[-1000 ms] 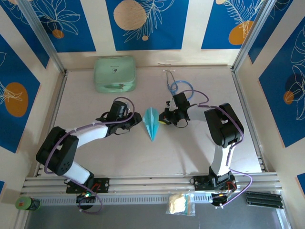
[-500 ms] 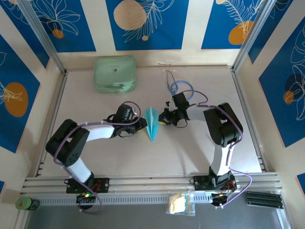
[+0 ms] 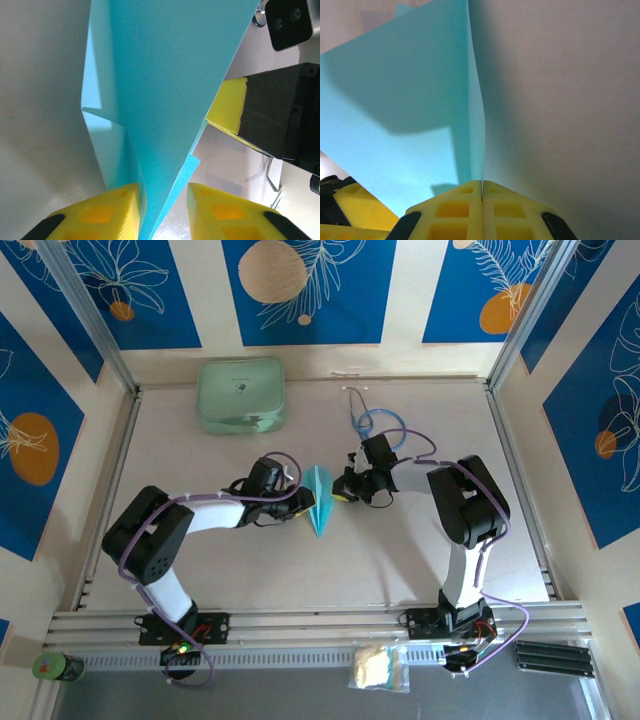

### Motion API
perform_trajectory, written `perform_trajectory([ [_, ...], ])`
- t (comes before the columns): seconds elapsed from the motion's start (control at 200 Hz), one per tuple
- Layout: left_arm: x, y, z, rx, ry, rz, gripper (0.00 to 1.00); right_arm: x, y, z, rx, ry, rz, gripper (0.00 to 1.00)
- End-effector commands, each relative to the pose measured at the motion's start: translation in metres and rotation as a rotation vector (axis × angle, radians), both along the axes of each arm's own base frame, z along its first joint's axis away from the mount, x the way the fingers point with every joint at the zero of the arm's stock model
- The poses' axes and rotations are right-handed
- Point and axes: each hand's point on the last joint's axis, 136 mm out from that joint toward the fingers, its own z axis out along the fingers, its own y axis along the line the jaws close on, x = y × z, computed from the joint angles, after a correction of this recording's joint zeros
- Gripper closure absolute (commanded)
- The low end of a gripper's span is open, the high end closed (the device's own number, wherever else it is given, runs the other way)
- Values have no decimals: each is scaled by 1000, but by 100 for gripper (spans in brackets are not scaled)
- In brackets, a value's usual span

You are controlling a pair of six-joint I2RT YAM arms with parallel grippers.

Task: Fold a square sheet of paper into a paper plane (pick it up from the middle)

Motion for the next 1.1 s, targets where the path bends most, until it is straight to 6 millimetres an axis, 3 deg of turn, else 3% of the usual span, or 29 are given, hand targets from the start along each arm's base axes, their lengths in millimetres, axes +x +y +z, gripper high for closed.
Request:
perform_trajectory([
  [0.0,0,-10,11,16,-31,-45,68,-1,3,1,14,16,16,98],
  [0.385,-12,-11,-11,245,4,-84,68,-1,4,8,25,15,14,98],
  [0.72,-14,-25,-12,303,-25,-138,59,-4,8,20,46,14,21,98],
  [1.096,-15,-25,-19,395,-26,-169,50,-7,13,29,59,16,26,98],
])
